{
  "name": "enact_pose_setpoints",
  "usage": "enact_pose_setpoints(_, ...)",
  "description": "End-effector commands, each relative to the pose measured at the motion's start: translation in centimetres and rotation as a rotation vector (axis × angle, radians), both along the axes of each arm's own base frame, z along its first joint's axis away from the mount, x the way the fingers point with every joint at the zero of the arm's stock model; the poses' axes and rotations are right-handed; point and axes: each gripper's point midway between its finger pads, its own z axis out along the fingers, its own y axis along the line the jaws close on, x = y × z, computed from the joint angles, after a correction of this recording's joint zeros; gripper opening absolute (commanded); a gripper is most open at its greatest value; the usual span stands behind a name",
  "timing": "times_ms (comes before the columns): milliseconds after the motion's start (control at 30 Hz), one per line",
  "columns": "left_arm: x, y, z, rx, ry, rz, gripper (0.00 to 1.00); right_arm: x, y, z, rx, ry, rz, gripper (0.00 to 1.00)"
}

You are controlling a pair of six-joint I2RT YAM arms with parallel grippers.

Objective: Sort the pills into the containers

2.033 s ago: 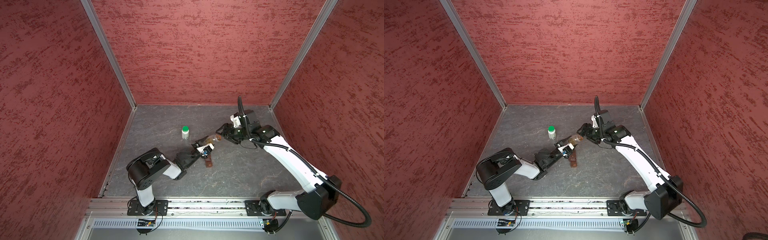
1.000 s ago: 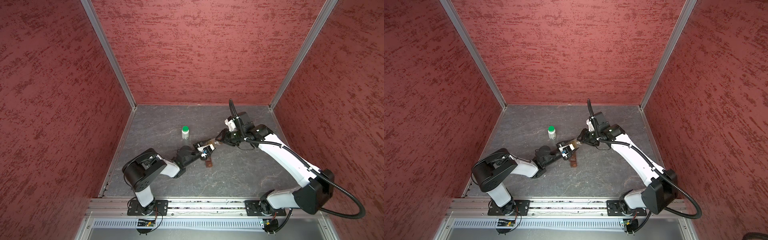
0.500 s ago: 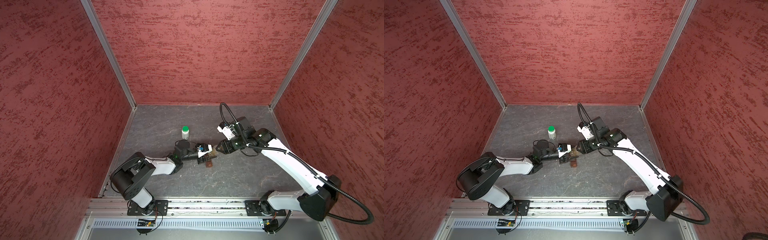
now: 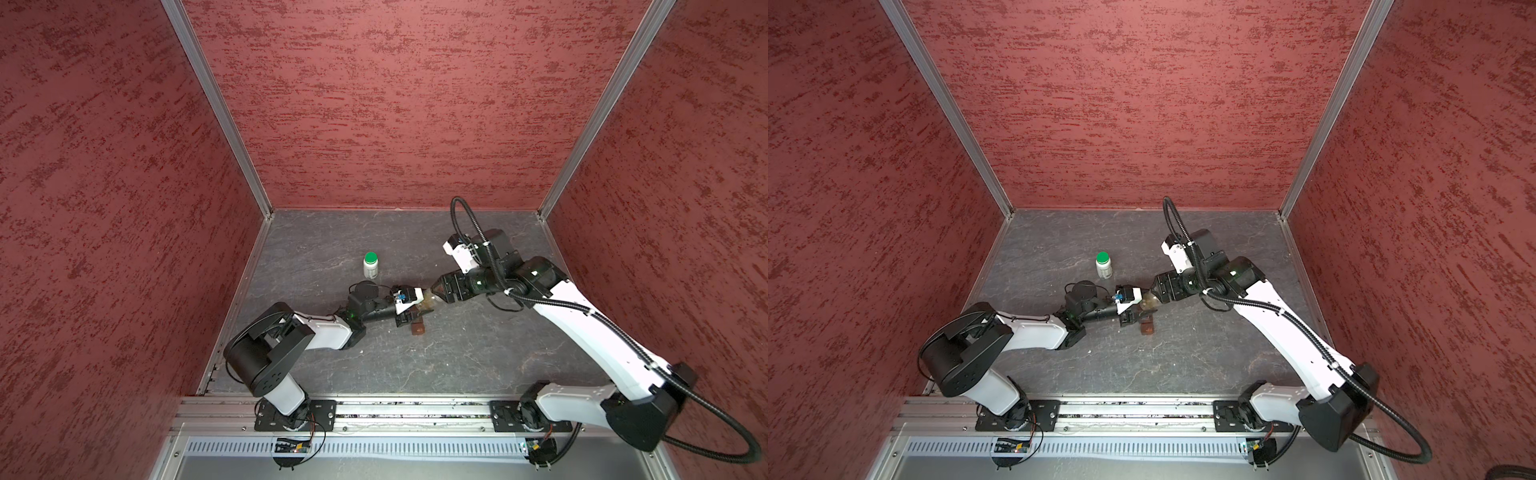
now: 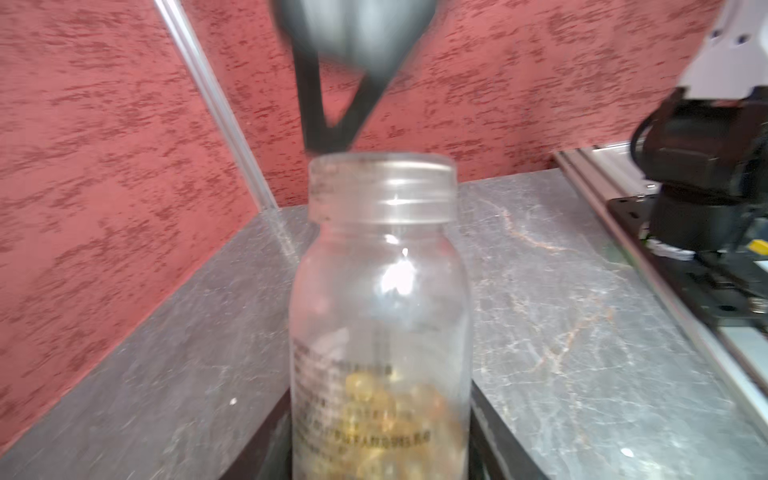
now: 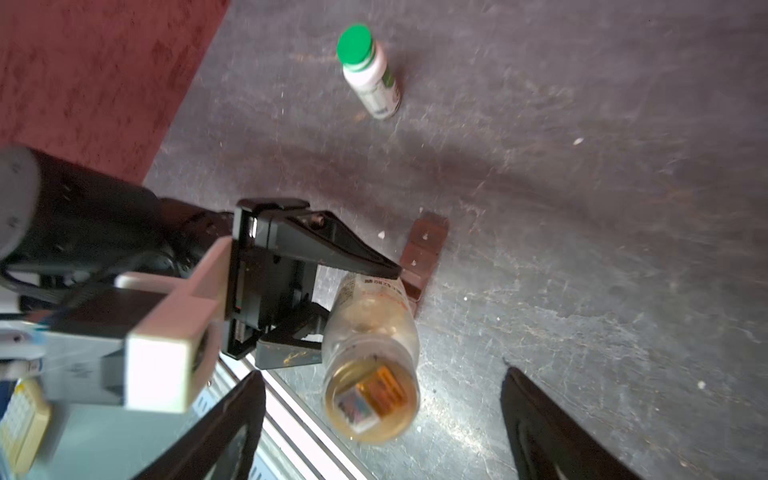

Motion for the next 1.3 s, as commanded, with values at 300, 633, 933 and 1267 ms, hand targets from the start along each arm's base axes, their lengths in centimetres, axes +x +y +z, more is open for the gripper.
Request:
enact_pose_setpoints(300, 6.5, 3.3, 2.2, -0.060, -0.320, 0.503, 0.00, 3.3, -2.3, 3.0, 0.347, 0.209, -0.544, 0.73)
enact_pose_setpoints(633, 5.9, 1.2, 1.3, 0.003, -0.396, 0.488, 0.00, 3.7, 0.1, -0.8, 0.382, 0.345, -0.512, 0.70)
enact_pose_setpoints(933, 5.6, 0.9, 1.0, 0.008, -0.393, 0.479, 0.00, 3.8, 1.1, -3.3, 0.344, 0.406, -0.492, 0.67)
enact_pose_setpoints(1267, 5.5, 0.7, 1.2, 0.003, -0.396, 0.474, 0.00, 3.9, 2.0, -4.4, 0.324, 0.430, -0.466, 0.58)
